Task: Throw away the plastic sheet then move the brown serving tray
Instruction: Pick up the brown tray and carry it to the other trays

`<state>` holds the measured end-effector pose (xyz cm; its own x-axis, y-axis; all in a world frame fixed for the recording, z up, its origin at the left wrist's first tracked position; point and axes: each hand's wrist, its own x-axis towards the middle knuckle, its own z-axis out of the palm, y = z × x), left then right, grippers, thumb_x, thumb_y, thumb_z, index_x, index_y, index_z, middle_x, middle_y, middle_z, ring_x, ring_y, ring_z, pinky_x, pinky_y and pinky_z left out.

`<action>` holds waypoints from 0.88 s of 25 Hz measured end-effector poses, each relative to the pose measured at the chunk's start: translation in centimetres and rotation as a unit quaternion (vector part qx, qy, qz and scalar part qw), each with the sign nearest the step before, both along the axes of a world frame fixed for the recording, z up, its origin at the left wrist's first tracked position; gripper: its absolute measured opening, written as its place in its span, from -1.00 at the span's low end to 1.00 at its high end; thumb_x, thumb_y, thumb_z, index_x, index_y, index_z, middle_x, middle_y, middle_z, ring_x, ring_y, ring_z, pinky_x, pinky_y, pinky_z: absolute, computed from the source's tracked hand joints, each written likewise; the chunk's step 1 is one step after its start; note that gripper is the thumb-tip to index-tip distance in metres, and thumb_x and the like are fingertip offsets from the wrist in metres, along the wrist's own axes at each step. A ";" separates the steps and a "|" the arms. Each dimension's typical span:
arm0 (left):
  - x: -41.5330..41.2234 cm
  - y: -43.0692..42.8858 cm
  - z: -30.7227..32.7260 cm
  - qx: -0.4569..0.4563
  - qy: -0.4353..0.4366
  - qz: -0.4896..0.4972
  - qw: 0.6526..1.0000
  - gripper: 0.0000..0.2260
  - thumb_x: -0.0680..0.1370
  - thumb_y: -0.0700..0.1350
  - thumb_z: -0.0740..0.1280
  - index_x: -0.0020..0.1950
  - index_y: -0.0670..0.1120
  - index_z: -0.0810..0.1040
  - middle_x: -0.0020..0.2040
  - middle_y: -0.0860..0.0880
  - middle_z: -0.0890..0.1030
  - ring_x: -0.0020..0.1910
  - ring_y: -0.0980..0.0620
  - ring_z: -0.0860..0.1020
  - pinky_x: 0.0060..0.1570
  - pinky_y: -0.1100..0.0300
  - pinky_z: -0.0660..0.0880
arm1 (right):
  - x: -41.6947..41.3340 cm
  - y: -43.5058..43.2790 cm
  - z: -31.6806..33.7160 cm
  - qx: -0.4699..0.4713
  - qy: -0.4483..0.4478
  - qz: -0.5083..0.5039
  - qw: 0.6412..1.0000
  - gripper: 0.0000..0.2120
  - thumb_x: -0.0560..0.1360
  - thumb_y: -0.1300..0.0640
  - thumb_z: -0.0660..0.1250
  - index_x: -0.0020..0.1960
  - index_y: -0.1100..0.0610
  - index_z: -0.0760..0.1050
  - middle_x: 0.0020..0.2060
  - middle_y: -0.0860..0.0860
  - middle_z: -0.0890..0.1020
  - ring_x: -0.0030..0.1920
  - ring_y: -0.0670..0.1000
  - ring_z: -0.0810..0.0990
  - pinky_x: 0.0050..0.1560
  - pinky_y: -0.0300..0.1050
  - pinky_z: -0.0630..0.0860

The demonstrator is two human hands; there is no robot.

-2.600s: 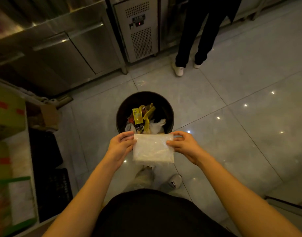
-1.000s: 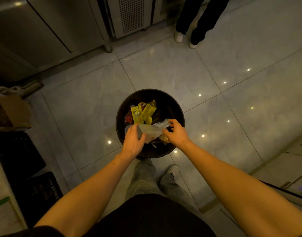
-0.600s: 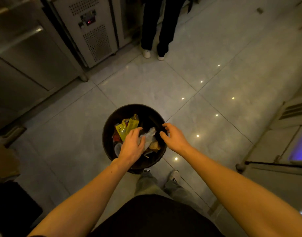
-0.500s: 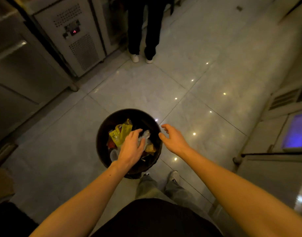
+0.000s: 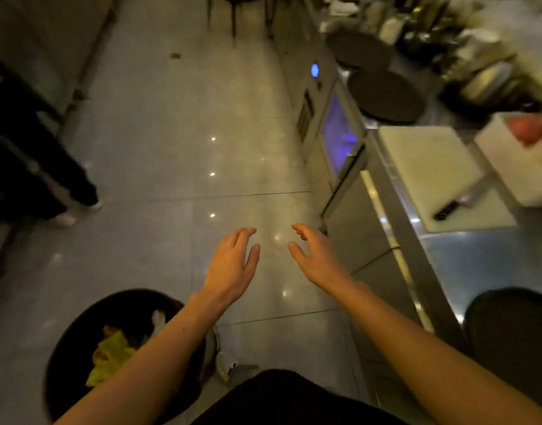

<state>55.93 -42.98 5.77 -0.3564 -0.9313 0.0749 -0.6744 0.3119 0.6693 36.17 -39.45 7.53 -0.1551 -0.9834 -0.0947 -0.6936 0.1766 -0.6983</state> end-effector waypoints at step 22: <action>-46.8 22.3 0.8 -0.122 -0.145 -0.491 0.851 -0.56 0.62 0.09 0.09 0.46 -0.06 0.31 0.42 -0.14 0.38 0.40 -0.14 0.36 0.37 -0.09 0.33 | -37.2 42.3 0.6 0.118 0.220 -0.445 0.860 -0.46 0.56 -0.09 0.16 0.49 0.07 0.17 0.40 0.21 0.33 0.35 0.24 0.36 0.27 0.15 0.42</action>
<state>9.15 -20.70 6.59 -0.9896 -0.1440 0.0002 -0.1346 0.9253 0.3545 -1.04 2.86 8.14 -0.9079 -0.4189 -0.0146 -0.3992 0.8748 -0.2745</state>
